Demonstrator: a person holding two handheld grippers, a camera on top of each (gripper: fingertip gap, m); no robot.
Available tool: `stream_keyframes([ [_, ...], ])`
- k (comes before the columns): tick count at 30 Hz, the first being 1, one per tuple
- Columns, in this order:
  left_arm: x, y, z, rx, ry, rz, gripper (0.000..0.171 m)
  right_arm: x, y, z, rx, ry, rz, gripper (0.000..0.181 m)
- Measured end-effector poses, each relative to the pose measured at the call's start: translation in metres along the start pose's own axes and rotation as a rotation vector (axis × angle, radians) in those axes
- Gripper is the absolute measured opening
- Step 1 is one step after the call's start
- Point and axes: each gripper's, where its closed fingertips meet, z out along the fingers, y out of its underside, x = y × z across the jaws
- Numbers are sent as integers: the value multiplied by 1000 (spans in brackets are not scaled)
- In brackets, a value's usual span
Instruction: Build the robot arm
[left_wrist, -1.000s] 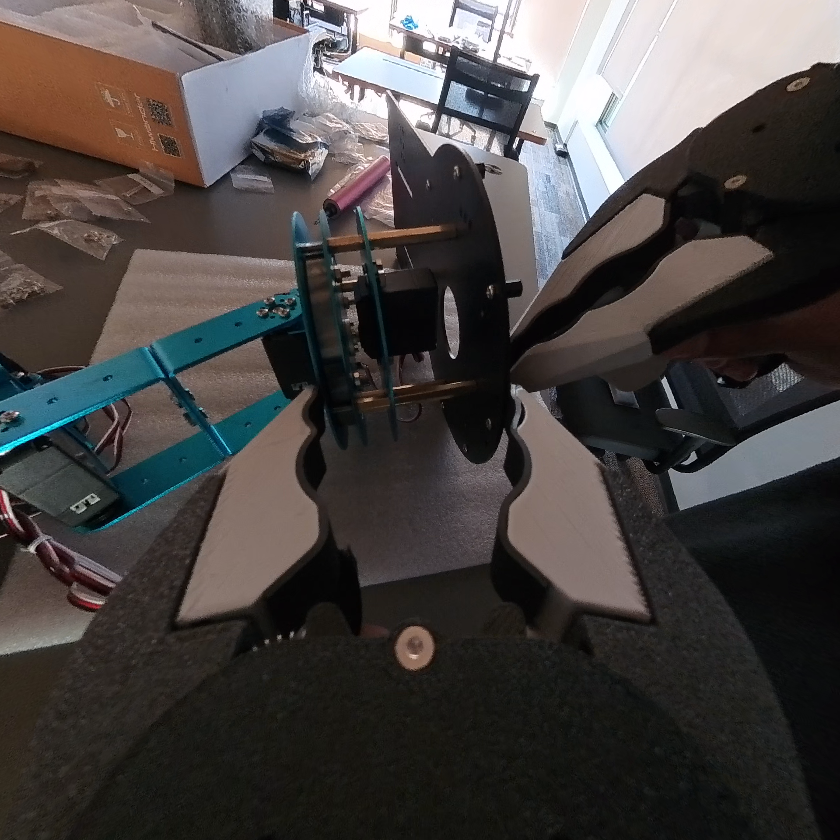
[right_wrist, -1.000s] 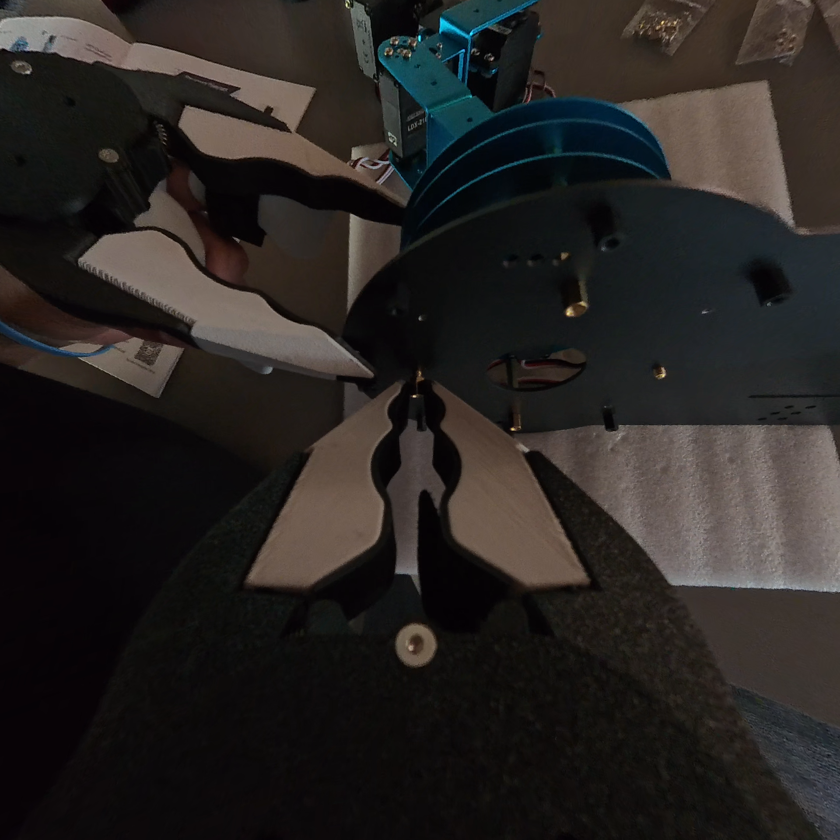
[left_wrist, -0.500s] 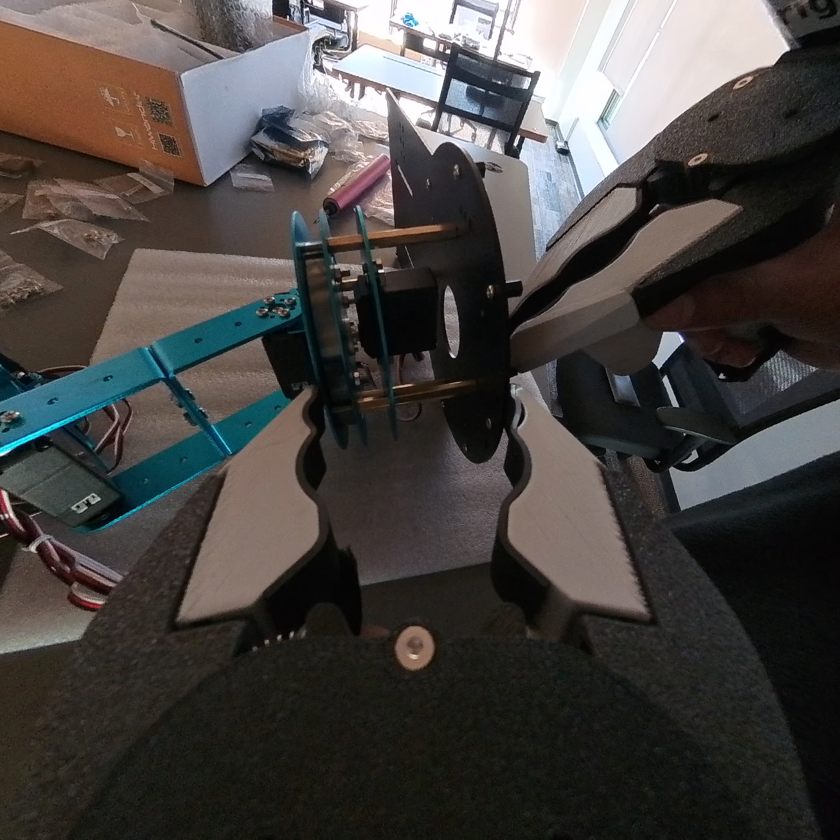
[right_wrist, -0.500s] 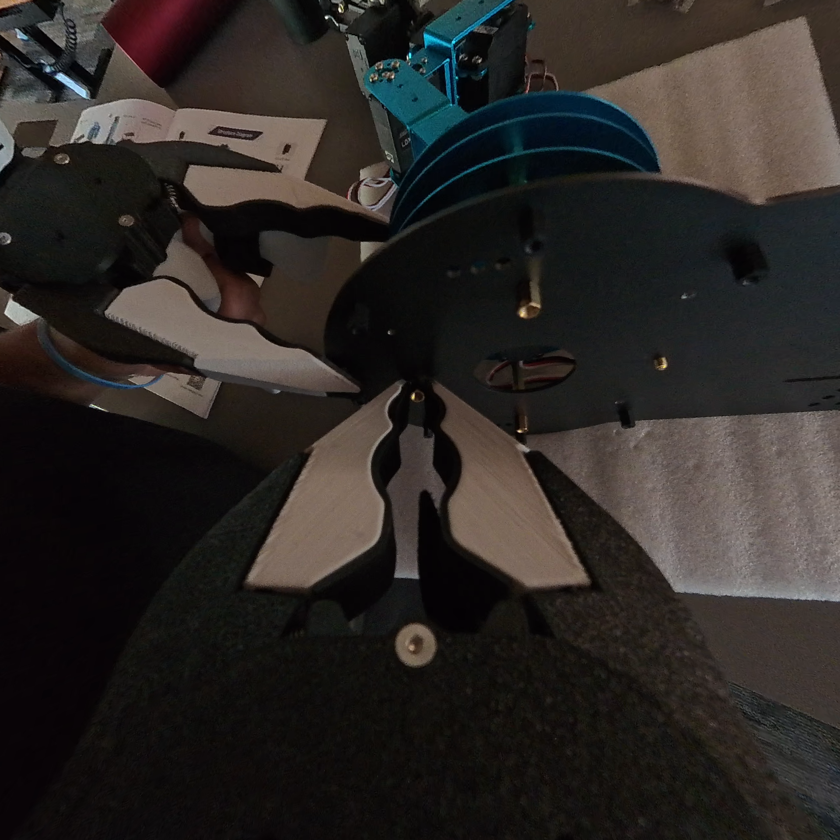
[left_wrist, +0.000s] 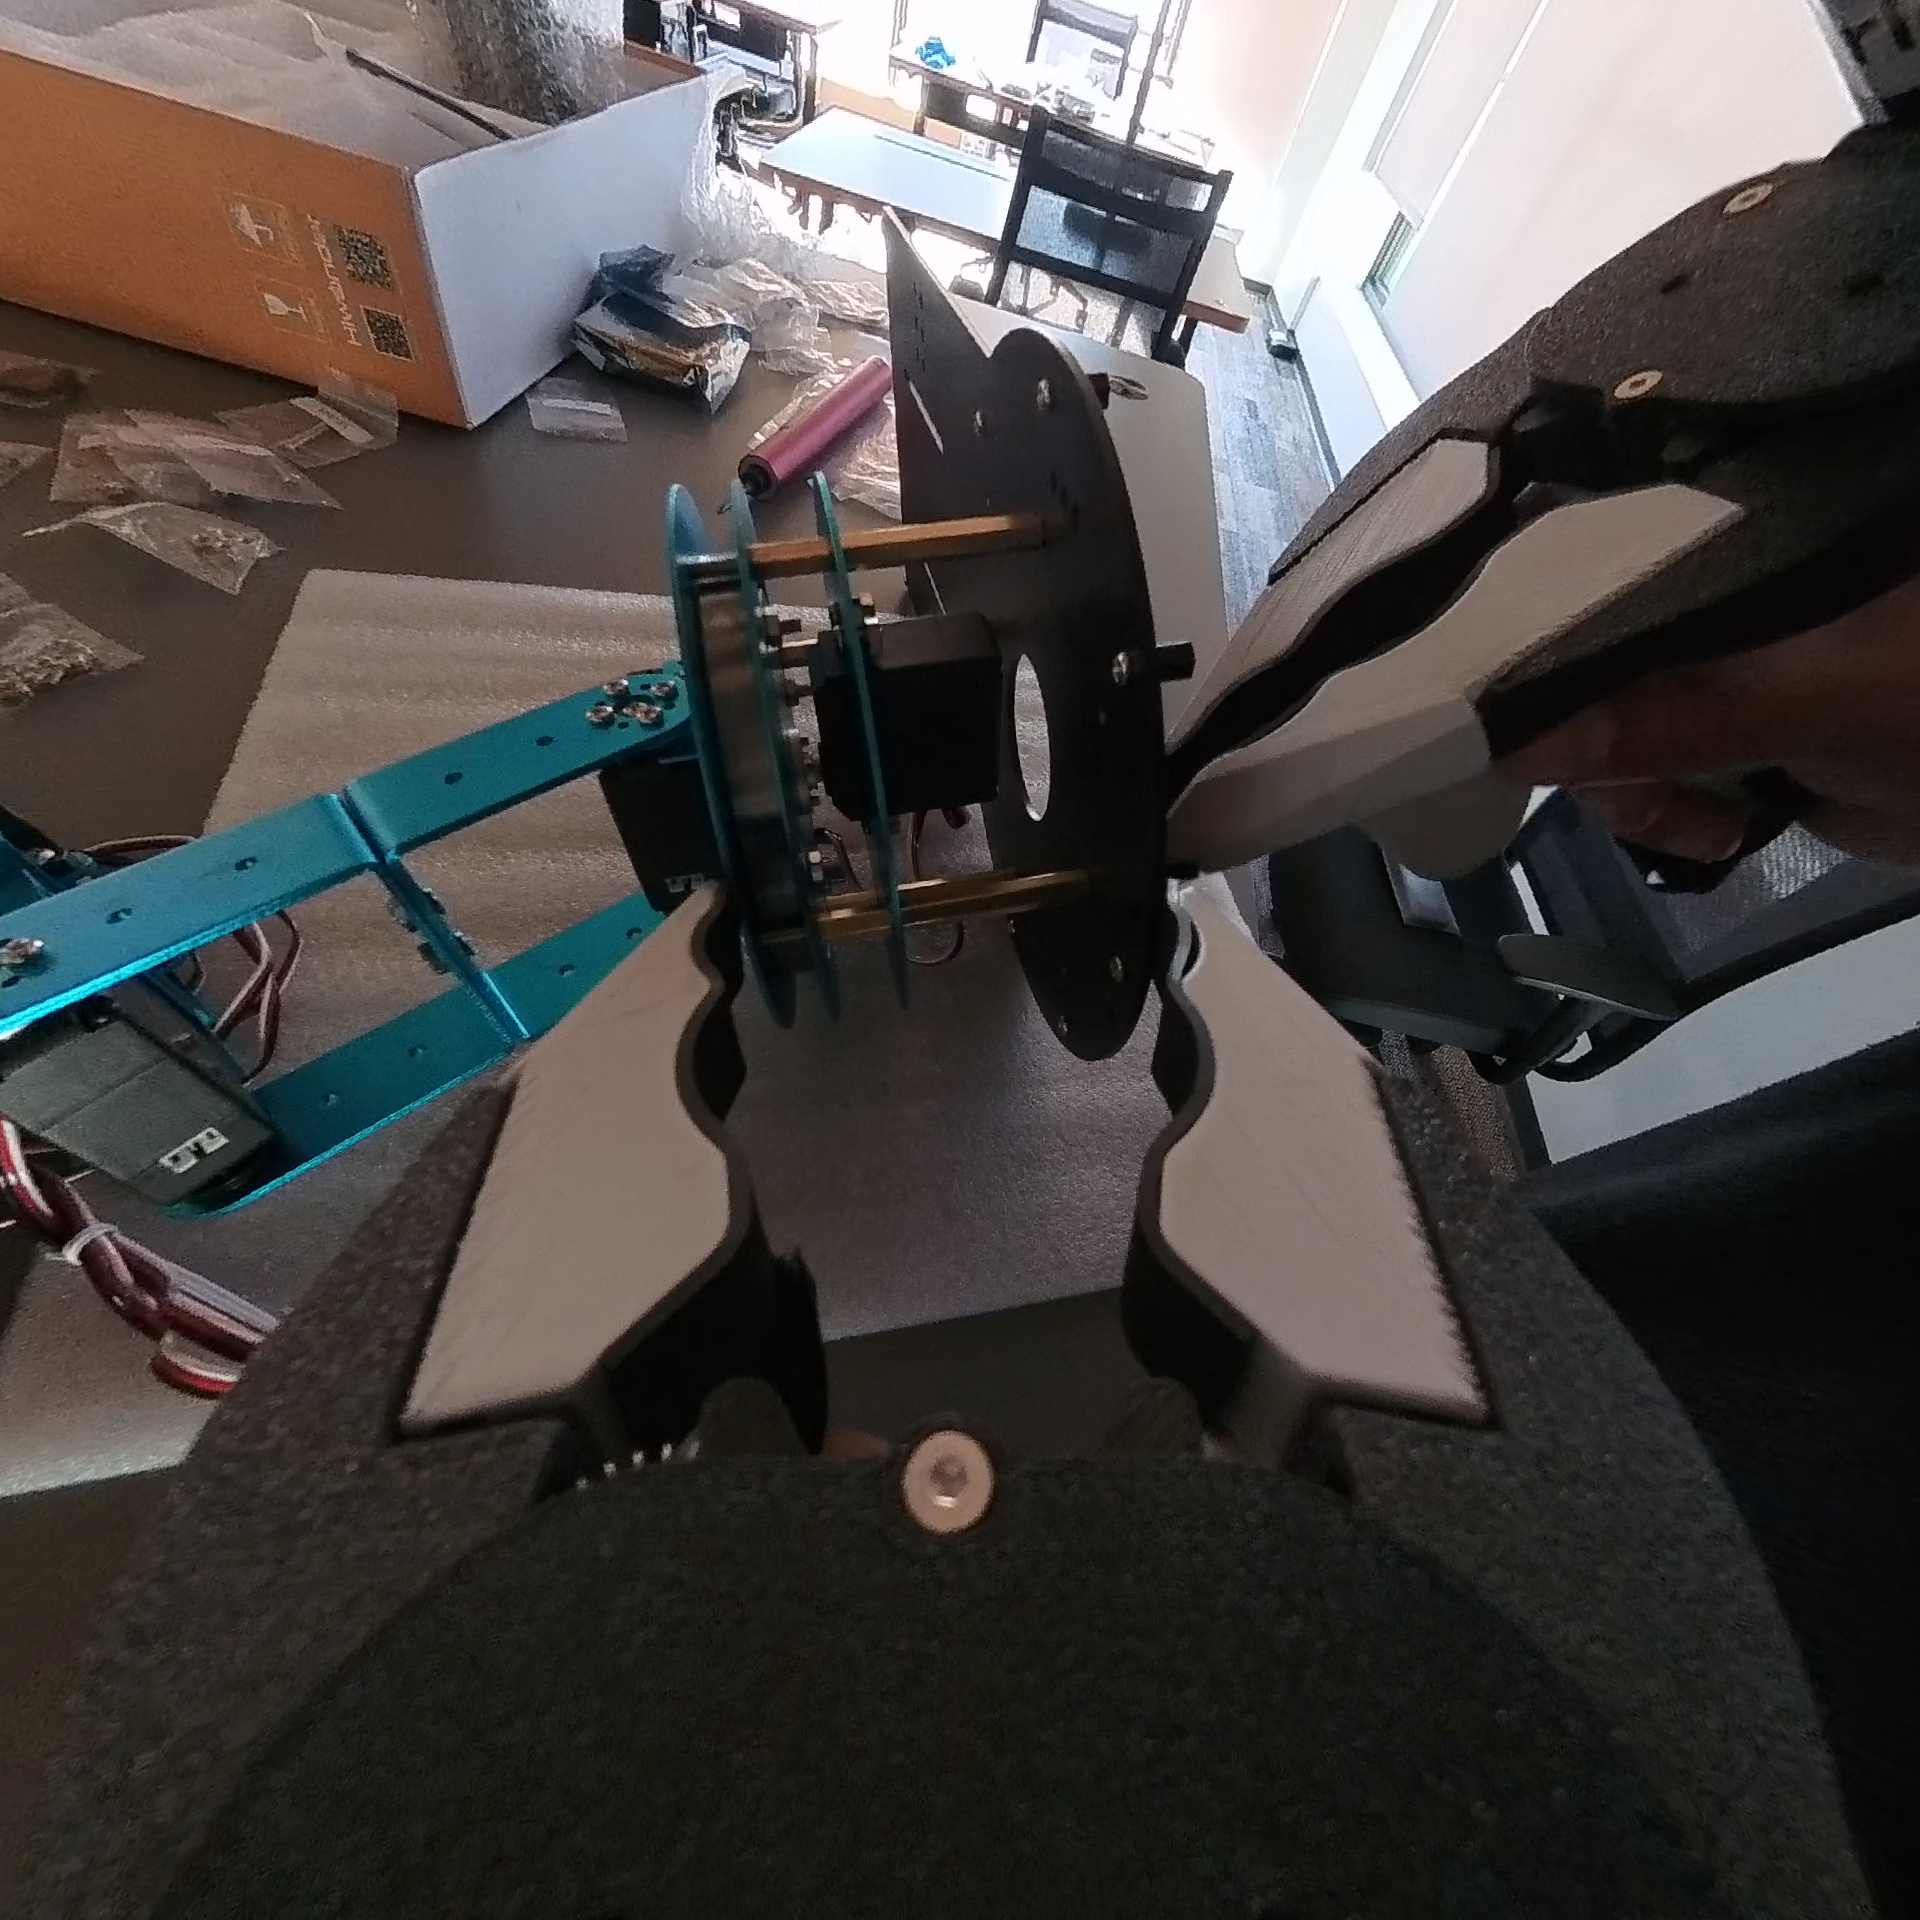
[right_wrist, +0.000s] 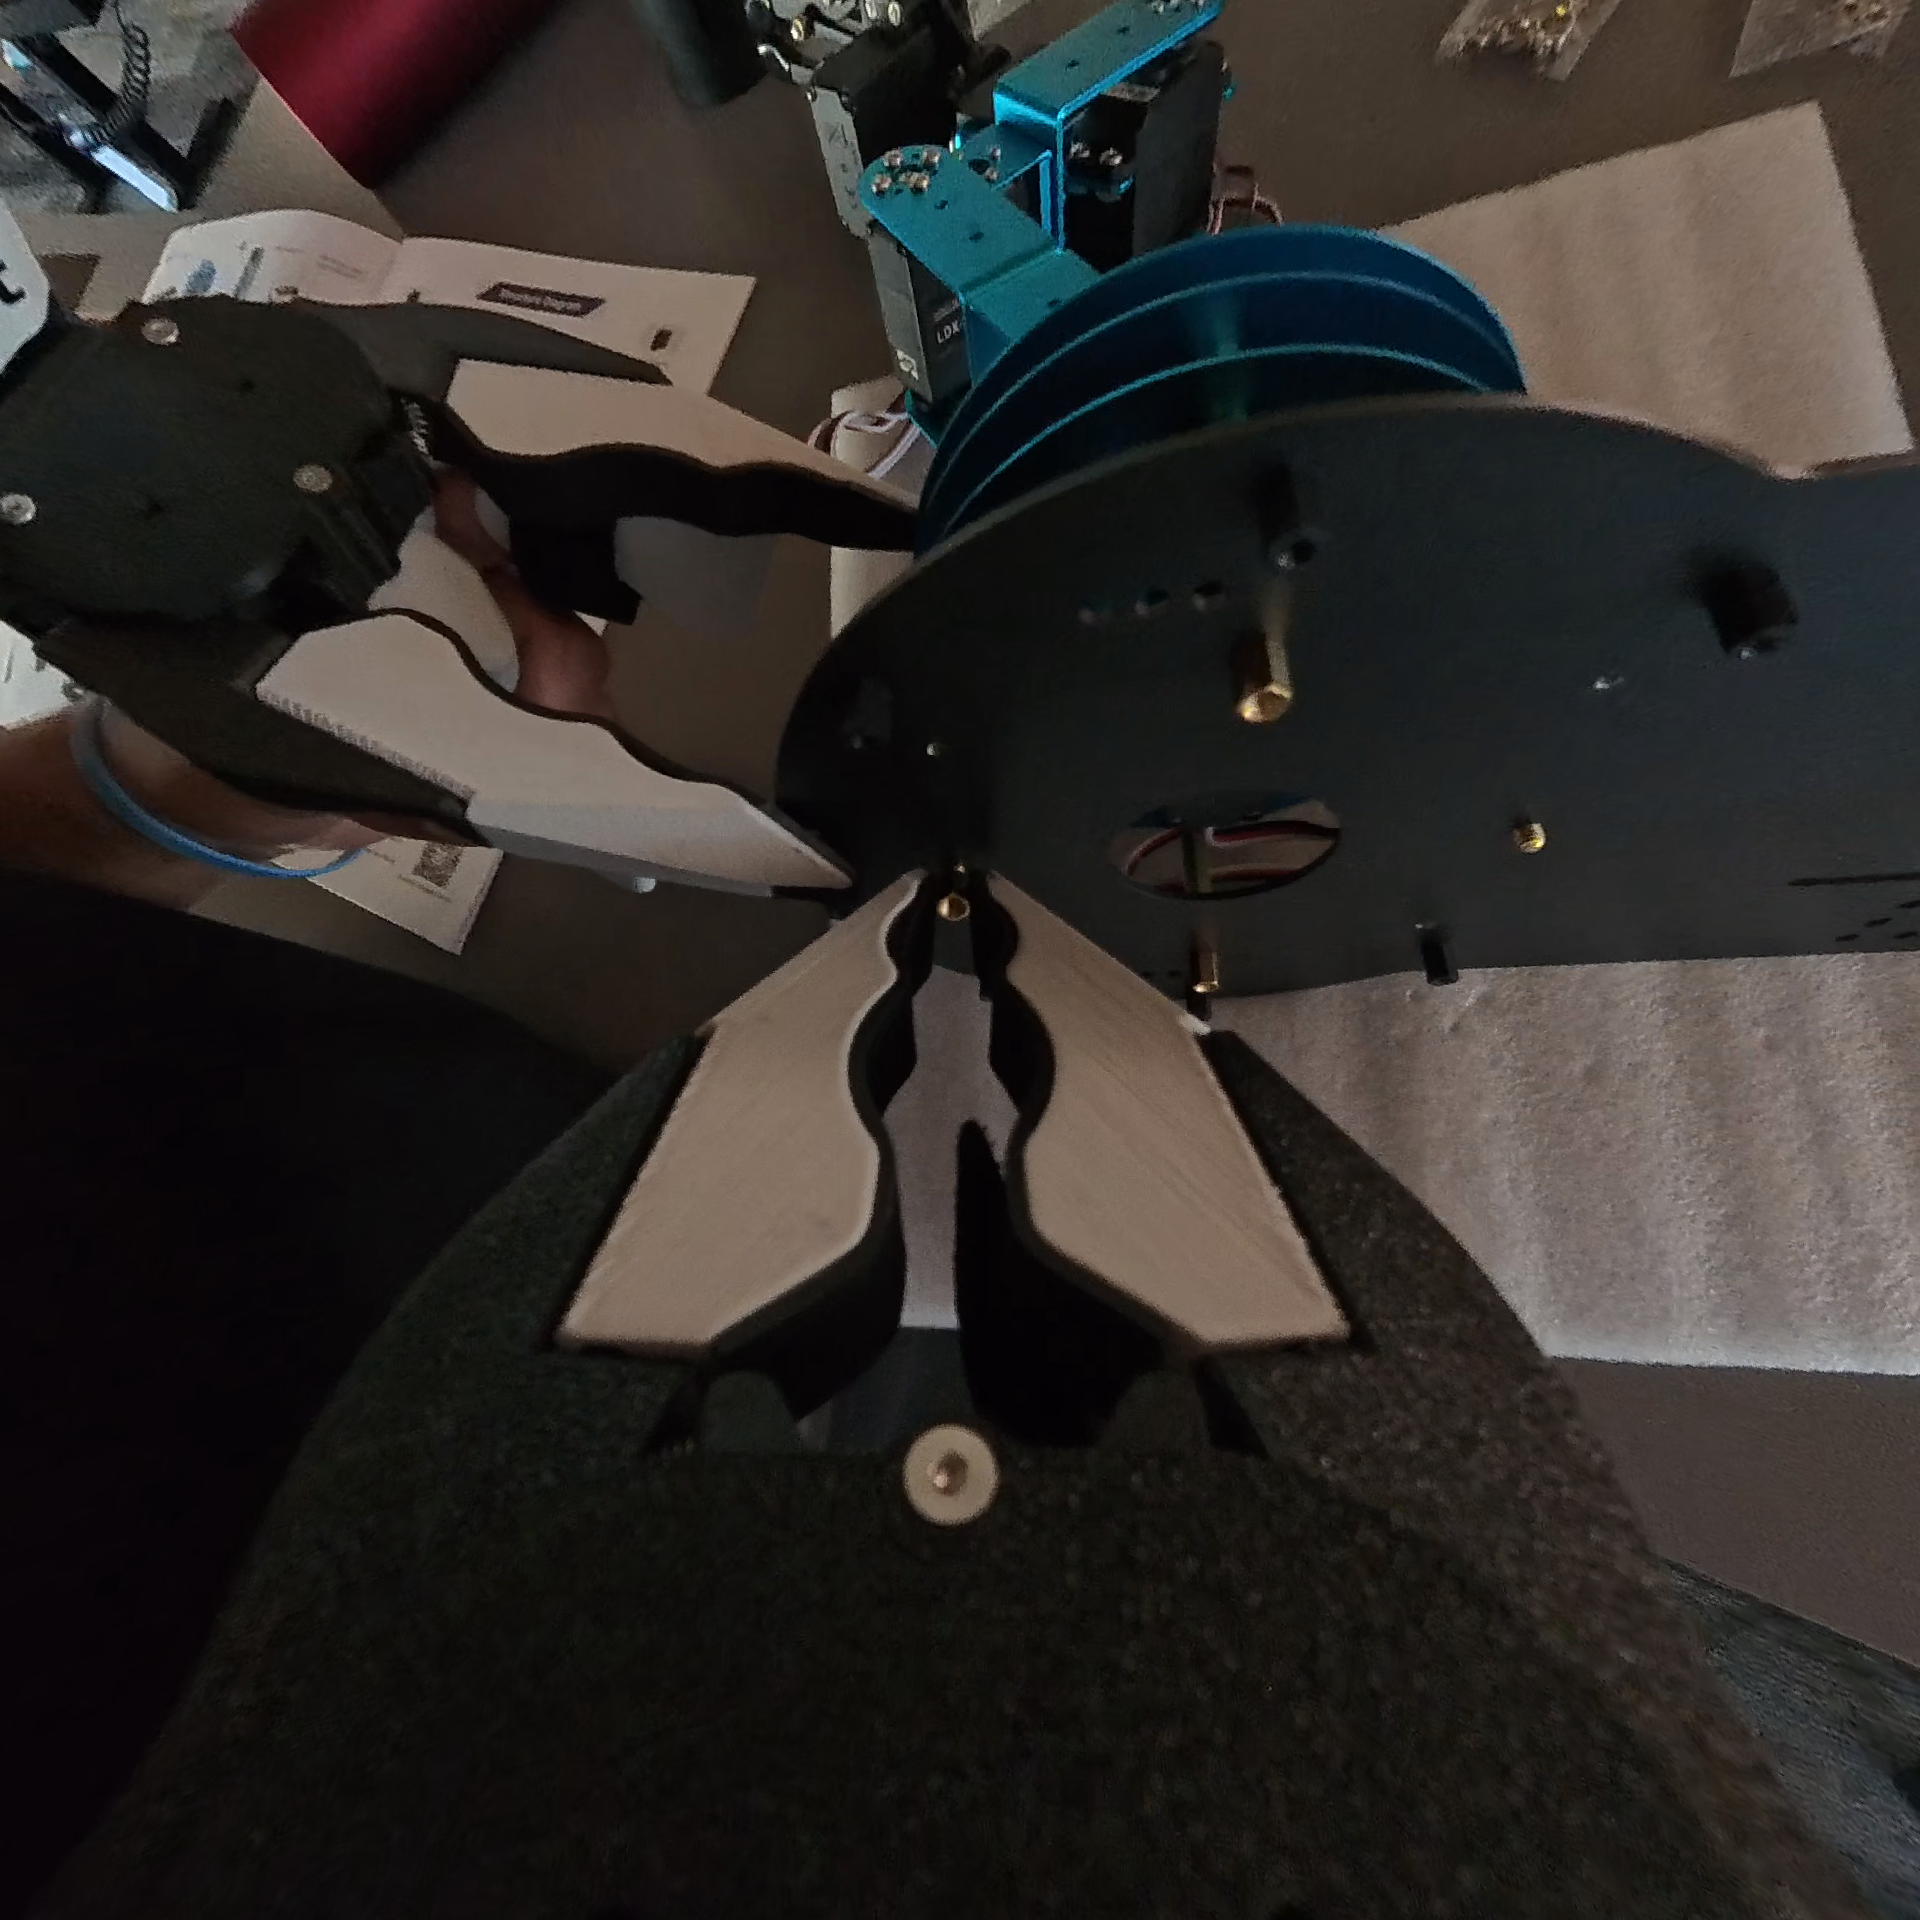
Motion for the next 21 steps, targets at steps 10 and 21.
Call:
stream_keyframes([
  [10,0,0,0,-1,0,2,79,5,-3,0,112,-106,275,5],
  [21,0,0,0,3,3,7,79,67,32,-21,29,208,-21,3],
])
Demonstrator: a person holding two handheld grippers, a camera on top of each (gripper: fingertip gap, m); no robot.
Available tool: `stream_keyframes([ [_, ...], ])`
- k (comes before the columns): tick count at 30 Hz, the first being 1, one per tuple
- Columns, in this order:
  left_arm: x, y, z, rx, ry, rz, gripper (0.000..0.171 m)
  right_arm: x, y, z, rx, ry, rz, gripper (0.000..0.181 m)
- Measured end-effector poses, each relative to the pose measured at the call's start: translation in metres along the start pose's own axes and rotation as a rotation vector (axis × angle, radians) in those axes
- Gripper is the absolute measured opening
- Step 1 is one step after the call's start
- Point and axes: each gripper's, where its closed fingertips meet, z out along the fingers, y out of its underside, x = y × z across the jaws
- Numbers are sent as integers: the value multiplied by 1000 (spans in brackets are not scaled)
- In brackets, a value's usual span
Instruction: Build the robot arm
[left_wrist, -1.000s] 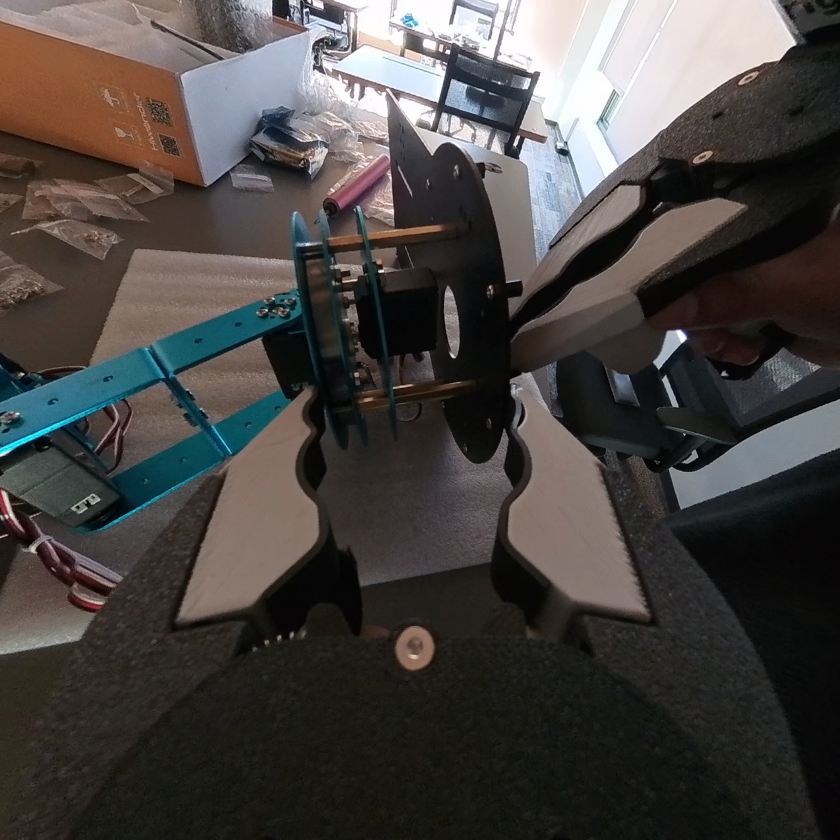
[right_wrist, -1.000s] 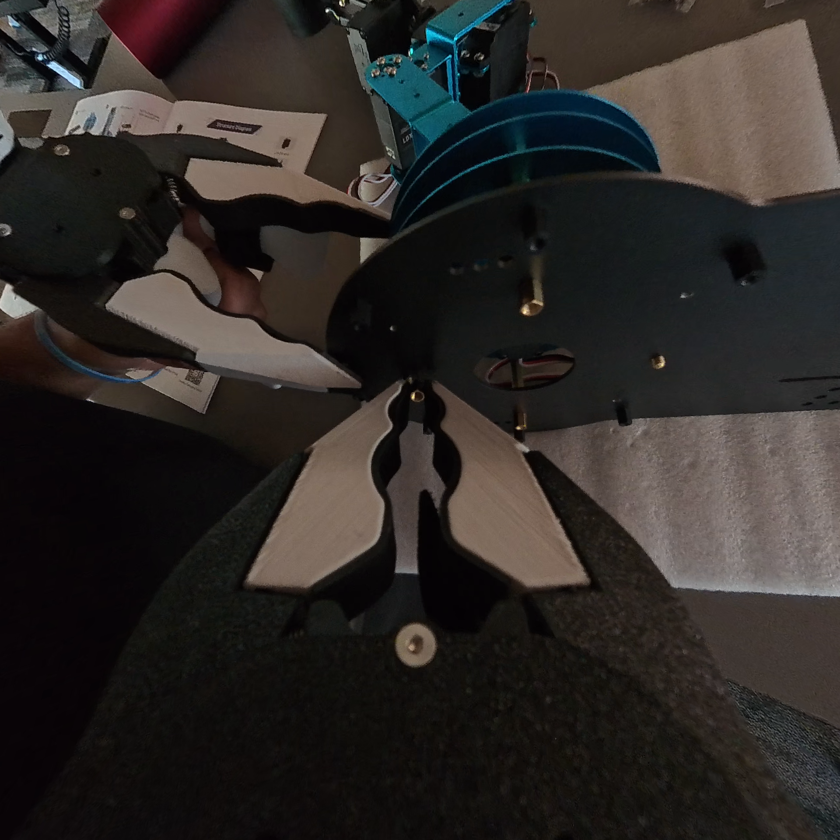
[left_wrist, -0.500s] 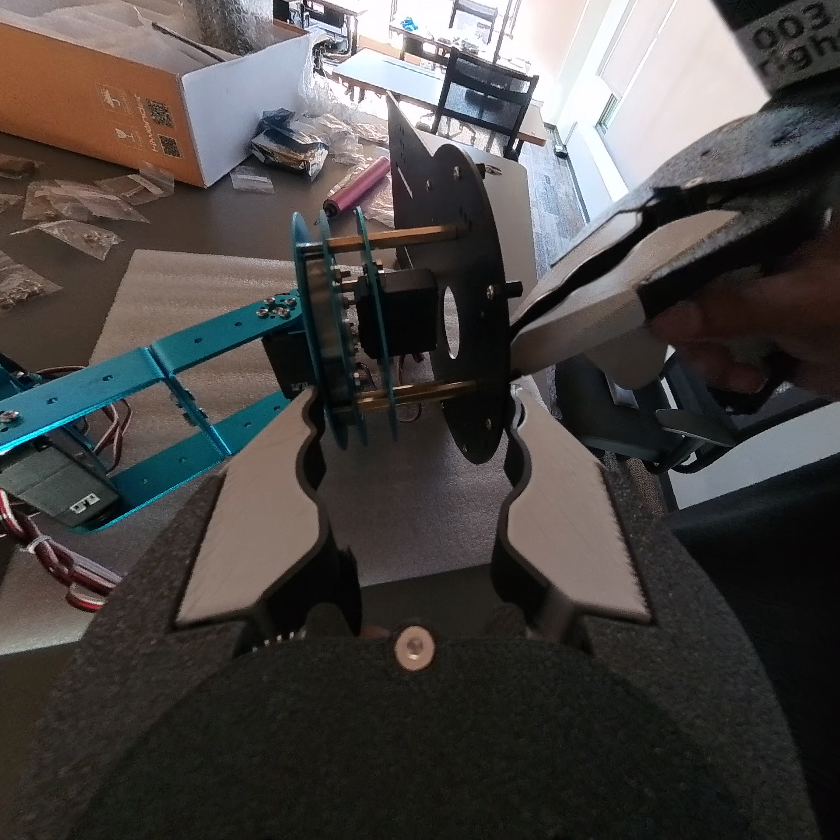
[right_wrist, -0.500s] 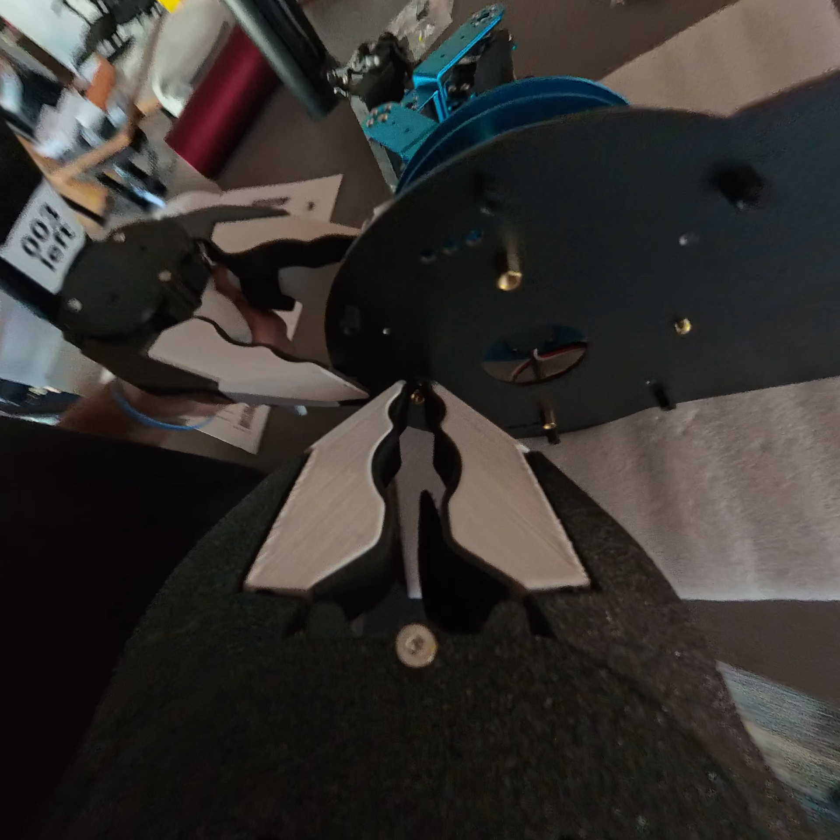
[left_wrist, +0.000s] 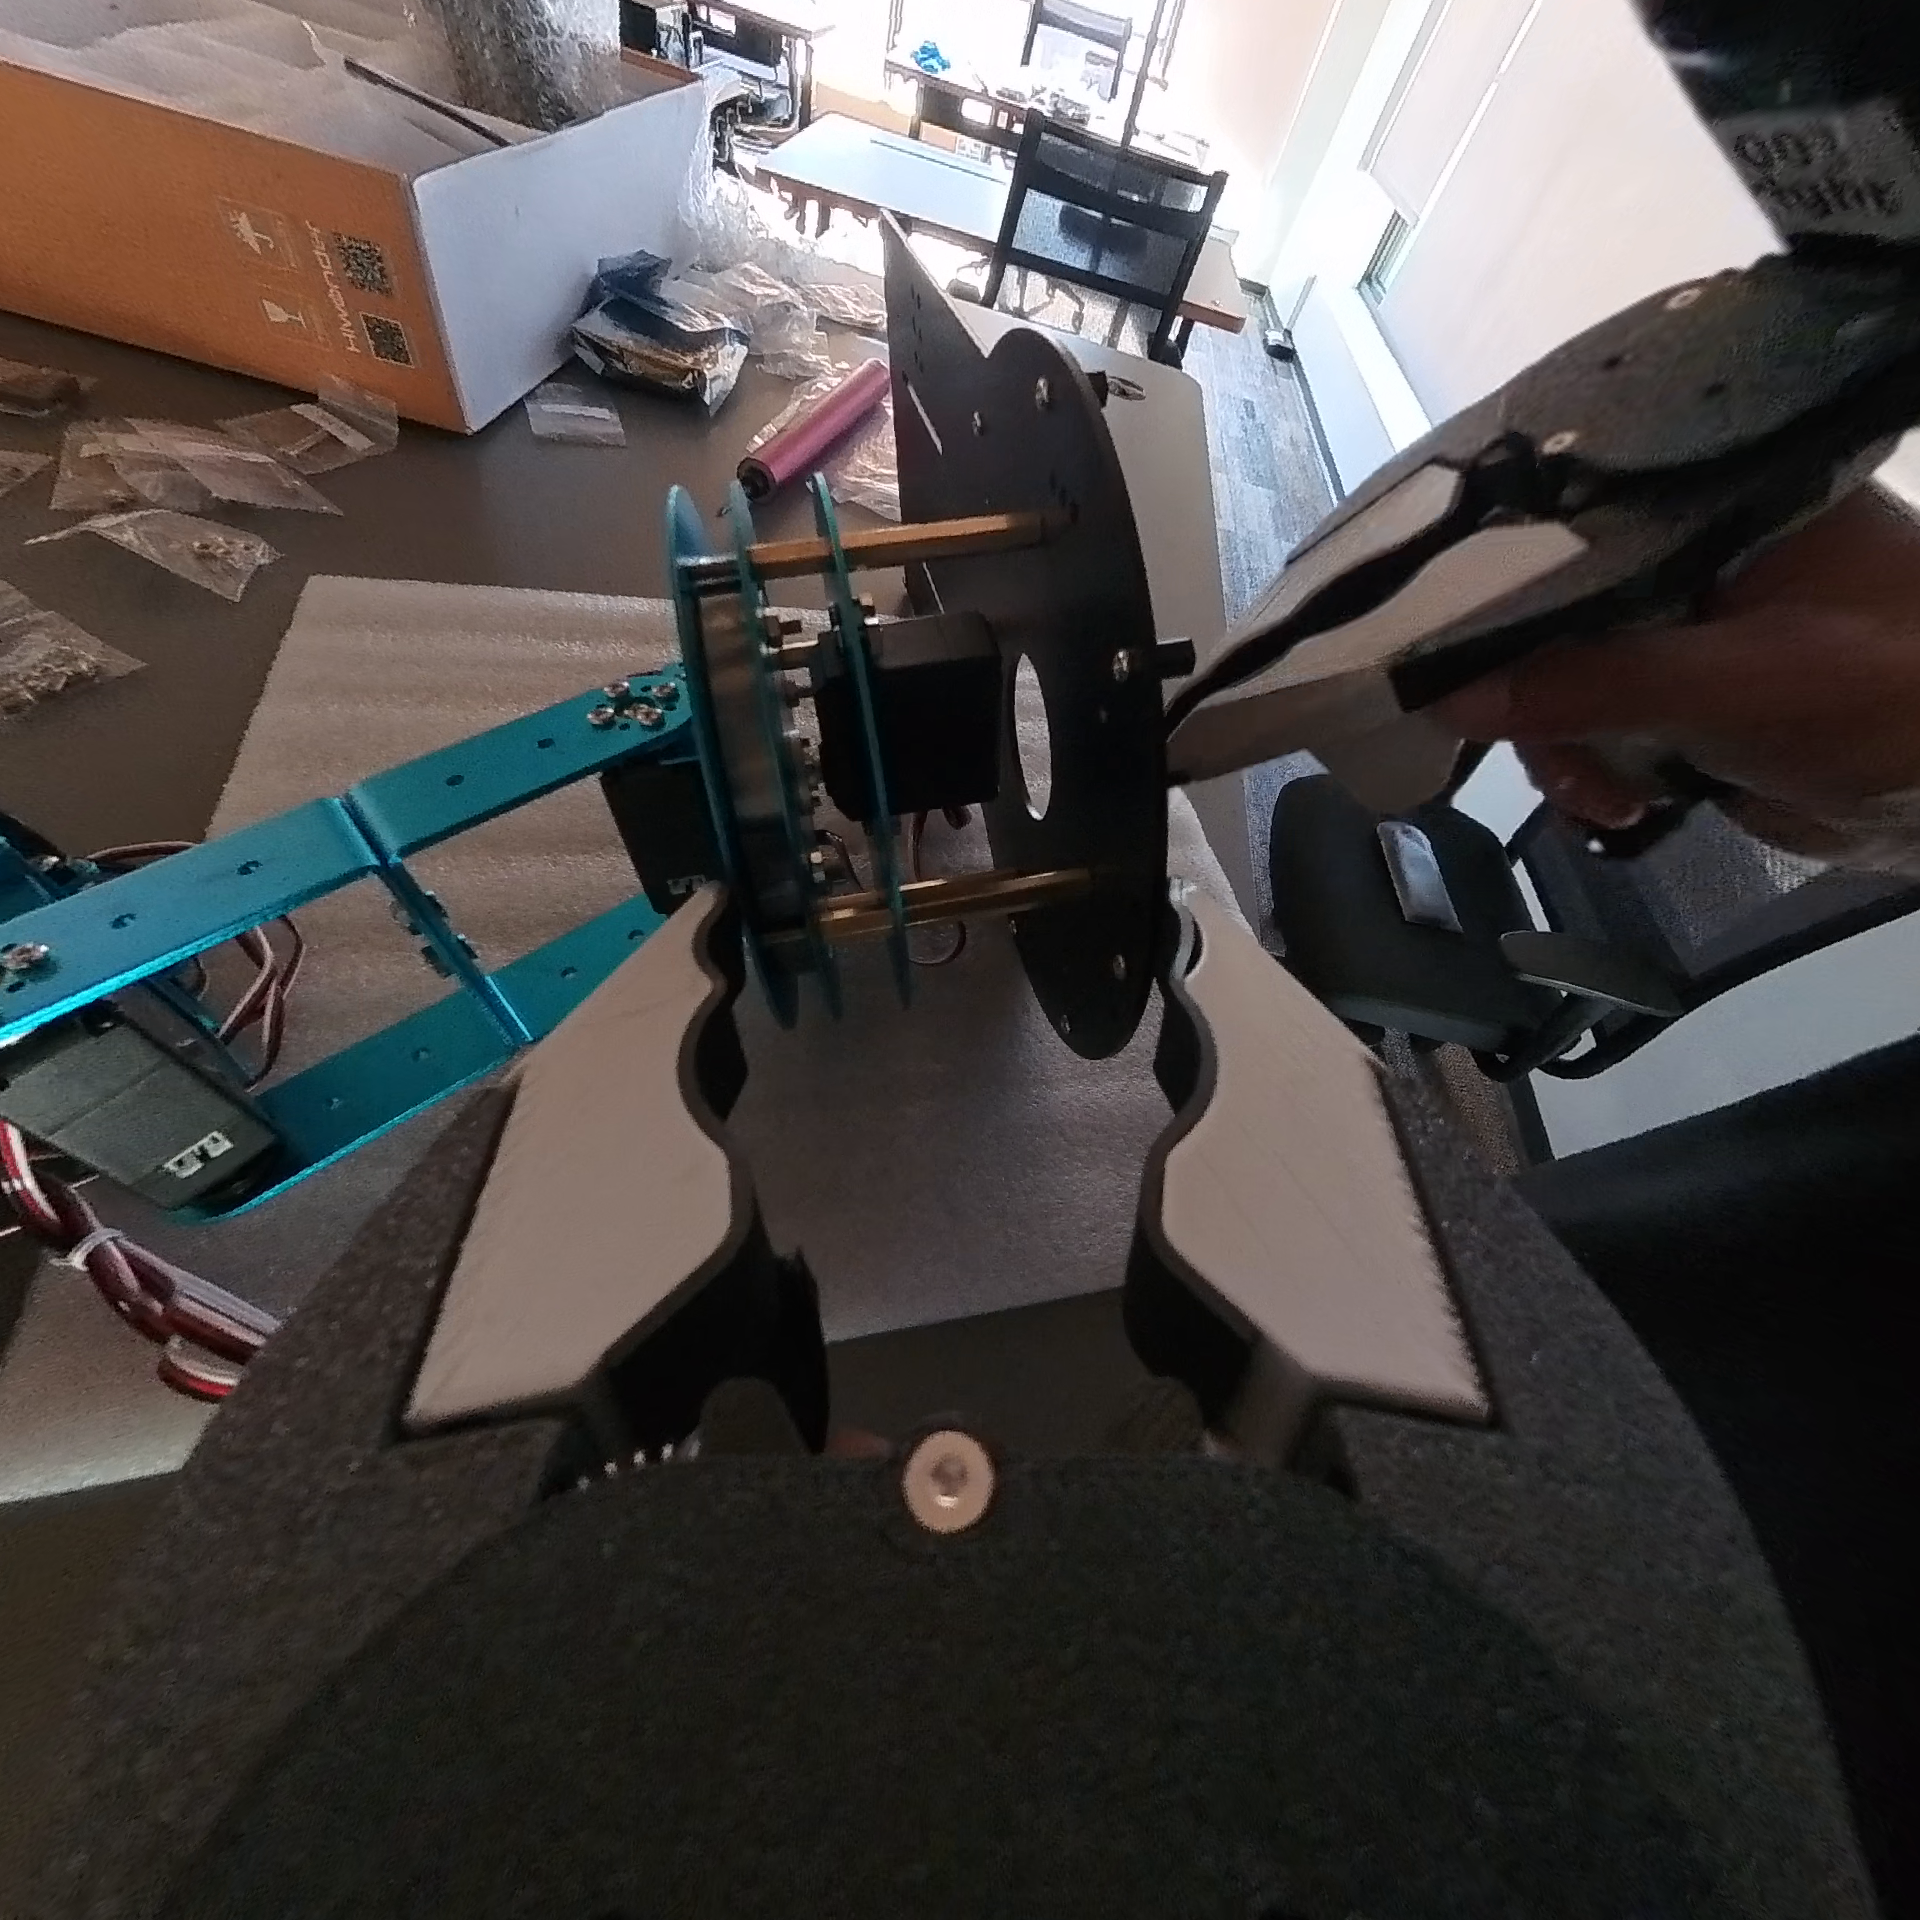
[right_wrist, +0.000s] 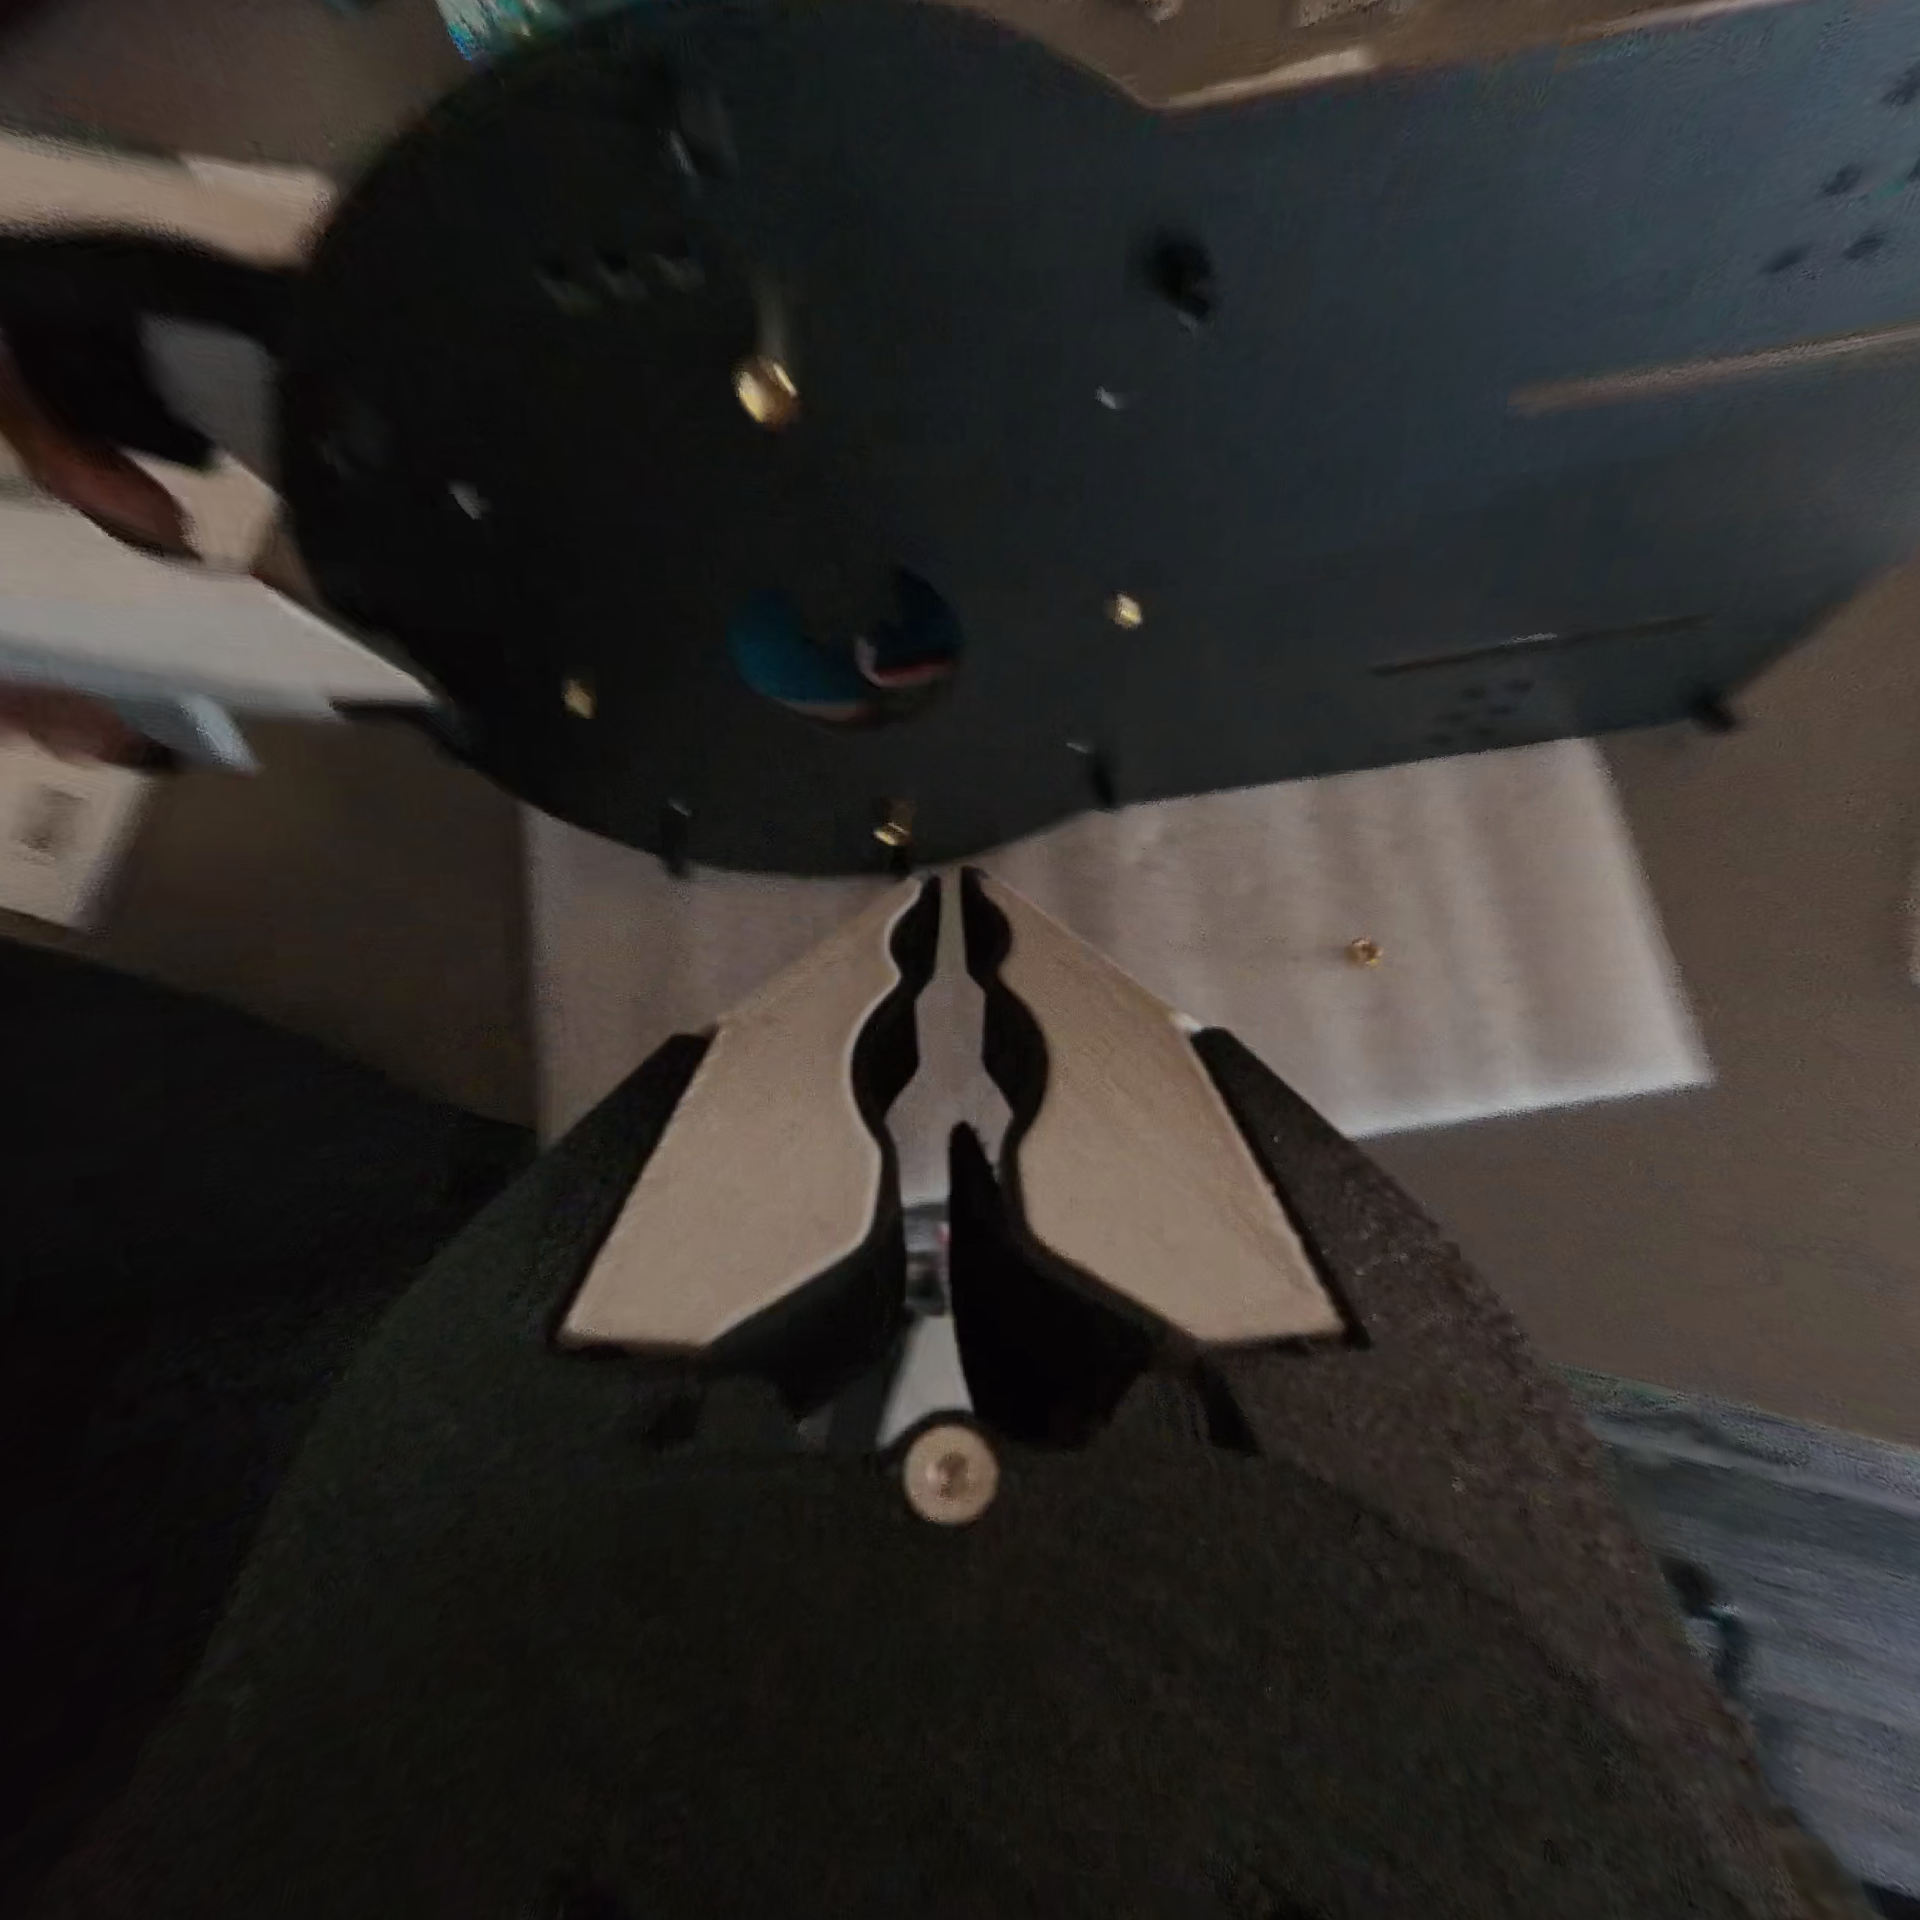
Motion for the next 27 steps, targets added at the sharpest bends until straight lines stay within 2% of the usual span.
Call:
stream_keyframes([
  [2,0,0,0,2,1,-1,79,24,13,-7,27,69,-72,8],
  [4,0,0,0,0,1,0,79,45,30,-9,6,76,-69,25],
  [7,0,0,0,-9,2,3,80,75,35,-11,58,80,5,28],
  [10,0,1,0,-11,6,4,80,100,27,-2,99,54,-57,28],
  [13,1,1,0,-23,10,11,80,133,29,13,31,87,-91,22],
  [17,1,2,-1,-39,12,19,80,132,29,17,-12,-25,-132,20],
  [22,1,2,0,-39,11,15,79,120,32,21,0,-143,-223,28],
  [27,1,2,-1,-44,7,15,80,112,35,21,-3,-182,-233,20],
])
